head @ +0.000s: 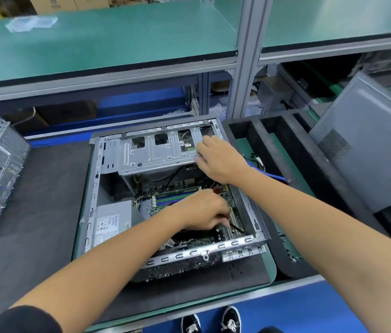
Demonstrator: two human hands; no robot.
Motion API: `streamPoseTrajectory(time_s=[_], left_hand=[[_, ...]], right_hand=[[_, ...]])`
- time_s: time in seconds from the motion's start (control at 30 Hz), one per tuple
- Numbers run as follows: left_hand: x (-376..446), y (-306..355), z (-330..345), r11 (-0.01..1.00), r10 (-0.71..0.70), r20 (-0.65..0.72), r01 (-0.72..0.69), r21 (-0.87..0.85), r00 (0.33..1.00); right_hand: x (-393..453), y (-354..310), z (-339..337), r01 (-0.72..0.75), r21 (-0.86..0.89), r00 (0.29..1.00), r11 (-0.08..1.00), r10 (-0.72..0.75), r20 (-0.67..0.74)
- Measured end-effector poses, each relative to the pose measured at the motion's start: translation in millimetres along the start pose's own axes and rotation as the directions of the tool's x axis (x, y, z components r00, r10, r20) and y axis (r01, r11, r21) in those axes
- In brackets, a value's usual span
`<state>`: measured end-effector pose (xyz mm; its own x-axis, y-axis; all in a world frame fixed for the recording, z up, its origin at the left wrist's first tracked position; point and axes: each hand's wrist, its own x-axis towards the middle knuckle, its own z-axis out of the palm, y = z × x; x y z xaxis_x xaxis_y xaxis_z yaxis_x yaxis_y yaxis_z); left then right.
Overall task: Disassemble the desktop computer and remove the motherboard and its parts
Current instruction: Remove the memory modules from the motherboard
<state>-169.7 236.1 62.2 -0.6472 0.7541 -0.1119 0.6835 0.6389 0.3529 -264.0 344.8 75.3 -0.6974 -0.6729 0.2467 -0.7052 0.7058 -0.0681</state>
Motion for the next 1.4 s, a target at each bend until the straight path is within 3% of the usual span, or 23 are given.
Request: streamPoseTrajectory(time_s=[0.2, 0.57, 0.63, 0.7, 0.73, 0.8, 0.87, 1.03, 1.3, 1.4], left_hand=[[7.3, 7.3, 12.8, 0.993, -0.032, -0.208, 0.007, -0.120, 0.978], [16.7, 7.2, 22.8, 0.997, 0.014, -0.389, -0.041, -0.061, 0.921], [17.9, 10.6, 19.2, 0.983, -0.097, -0.477, 0.011, -0.181, 0.874], [15.7, 10.9, 14.3, 0.935, -0.270, -0.598, 0.057, -0.351, 0.755], [13.6, 7.7, 12.3, 0.936, -0.275, -0.603, 0.066, -0.345, 0.749], [8.2, -1.9, 12.0, 0.968, -0.195, -0.422, 0.106, -0.226, 0.885], [4.6, -8.2, 11.5, 0.981, -0.169, -0.275, 0.135, -0.138, 0.946], [3.0, -24.7, 1.0, 0.968, -0.159, -0.269, 0.204, 0.145, 0.950], [-42.0, -50.3, -11.2, 0.823, -0.326, -0.086, 0.327, 0.464, 0.941], [-51.2, -56.5, -20.6, 0.753, -0.391, -0.083, 0.370, 0.544, 0.917]], right_hand=[[-2.2, -1.6, 0.8, 0.046, -0.112, 0.999, 0.993, -0.044, 0.021], [-0.9, 0.7, 4.1, 0.042, -0.118, 0.999, 0.992, -0.044, -0.012], [0.9, 0.6, 5.0, 0.025, -0.092, 1.000, 0.995, -0.026, -0.017], [3.1, 2.5, 3.5, -0.015, -0.037, 1.000, 0.999, 0.015, 0.000], [4.1, 3.0, 2.5, -0.023, -0.009, 1.000, 1.000, 0.023, 0.005], [4.3, 3.0, 0.0, -0.039, 0.103, 0.999, 0.994, 0.038, 0.011], [4.2, 4.8, -1.5, -0.075, 0.217, 0.997, 0.973, 0.072, 0.023], [4.4, 4.0, -1.2, -0.089, 0.207, 0.996, 0.974, 0.083, 0.039], [-9.2, -11.2, -18.0, 0.044, 0.152, 0.999, 0.987, -0.042, -0.015], [-19.8, -31.3, -17.8, 0.114, 0.190, 0.982, 0.975, -0.140, 0.127]])
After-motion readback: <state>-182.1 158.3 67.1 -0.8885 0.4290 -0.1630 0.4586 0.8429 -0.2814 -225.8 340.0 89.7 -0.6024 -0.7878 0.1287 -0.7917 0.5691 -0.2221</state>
